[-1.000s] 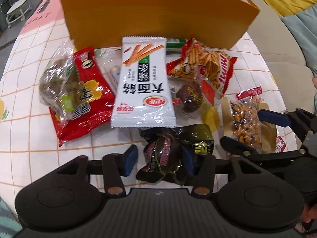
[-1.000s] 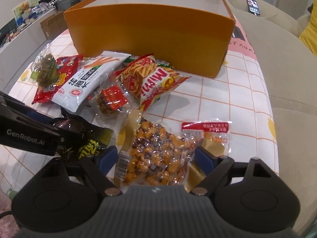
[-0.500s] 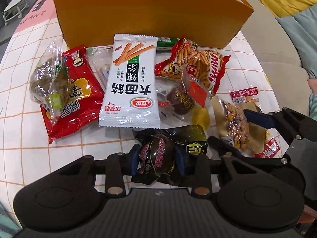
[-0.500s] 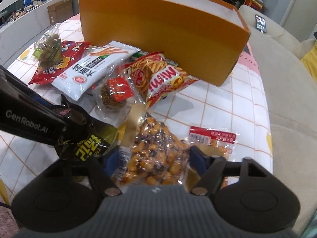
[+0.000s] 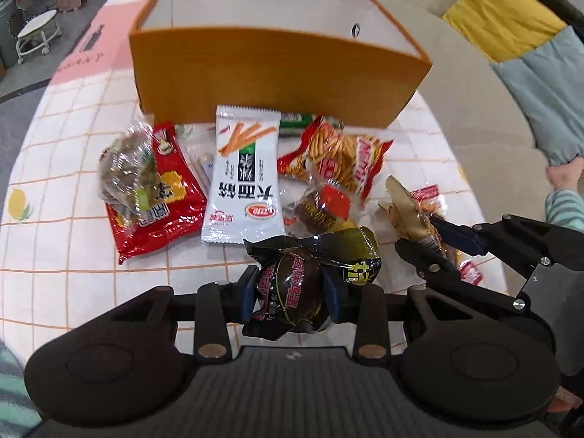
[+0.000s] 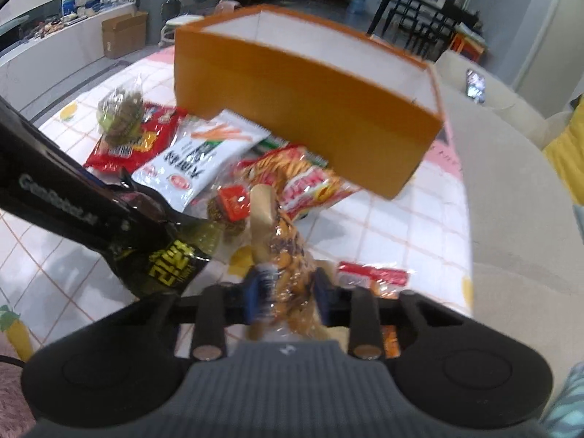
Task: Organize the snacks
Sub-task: 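Lift both held snacks and carry them over the orange box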
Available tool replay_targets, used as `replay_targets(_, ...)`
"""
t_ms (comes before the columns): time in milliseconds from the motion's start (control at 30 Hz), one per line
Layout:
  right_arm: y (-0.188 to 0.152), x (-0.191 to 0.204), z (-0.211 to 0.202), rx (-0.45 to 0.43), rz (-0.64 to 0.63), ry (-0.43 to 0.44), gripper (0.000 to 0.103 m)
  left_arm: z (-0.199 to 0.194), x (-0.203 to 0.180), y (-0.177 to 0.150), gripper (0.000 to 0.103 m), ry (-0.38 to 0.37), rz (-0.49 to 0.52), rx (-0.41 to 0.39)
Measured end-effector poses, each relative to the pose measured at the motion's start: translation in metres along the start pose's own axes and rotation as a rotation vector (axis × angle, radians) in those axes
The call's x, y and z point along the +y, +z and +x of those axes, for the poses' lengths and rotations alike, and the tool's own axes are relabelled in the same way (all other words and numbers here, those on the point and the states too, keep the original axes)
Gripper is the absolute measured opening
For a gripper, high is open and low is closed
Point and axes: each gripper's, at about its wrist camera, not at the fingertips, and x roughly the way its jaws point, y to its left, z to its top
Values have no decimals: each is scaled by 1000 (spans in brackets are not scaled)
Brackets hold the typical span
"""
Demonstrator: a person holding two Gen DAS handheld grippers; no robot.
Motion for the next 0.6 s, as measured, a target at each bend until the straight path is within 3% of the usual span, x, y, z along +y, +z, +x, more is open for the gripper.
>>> replay_targets(300, 8, -11, -38, -79, 60, -20, 22, -44, -6, 4, 41, 2, -10, -112)
replay_targets(600, 41, -25, -77, -189, 93, -1, 22, -85, -9, 30, 41, 50, 23, -252)
